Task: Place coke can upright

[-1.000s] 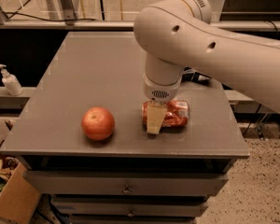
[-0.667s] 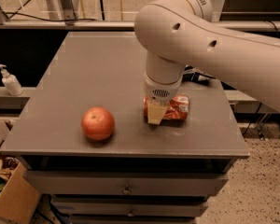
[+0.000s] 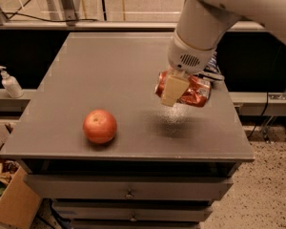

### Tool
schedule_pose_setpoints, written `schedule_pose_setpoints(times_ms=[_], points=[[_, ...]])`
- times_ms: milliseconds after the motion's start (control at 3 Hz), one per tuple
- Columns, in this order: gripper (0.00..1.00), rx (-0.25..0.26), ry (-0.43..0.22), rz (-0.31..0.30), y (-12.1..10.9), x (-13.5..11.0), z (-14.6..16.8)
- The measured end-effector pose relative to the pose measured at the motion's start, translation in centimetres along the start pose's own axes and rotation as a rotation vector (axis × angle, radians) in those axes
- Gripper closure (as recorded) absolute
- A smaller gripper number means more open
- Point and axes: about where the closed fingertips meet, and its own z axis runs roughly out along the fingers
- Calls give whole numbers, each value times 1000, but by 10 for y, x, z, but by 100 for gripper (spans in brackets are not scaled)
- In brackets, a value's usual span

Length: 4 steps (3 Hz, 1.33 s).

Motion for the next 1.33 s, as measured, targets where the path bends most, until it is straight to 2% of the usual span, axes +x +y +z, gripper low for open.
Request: schedule_pose_setpoints(times_ms=[333,667,1000,1333], points=[[100,-59,-172,49,-4,2,-32],[100,-132,-347,100,-2,6,-39],[100,-201,-534,140,8,1,-43],[100,-237,-700,154,17,-7,-49]])
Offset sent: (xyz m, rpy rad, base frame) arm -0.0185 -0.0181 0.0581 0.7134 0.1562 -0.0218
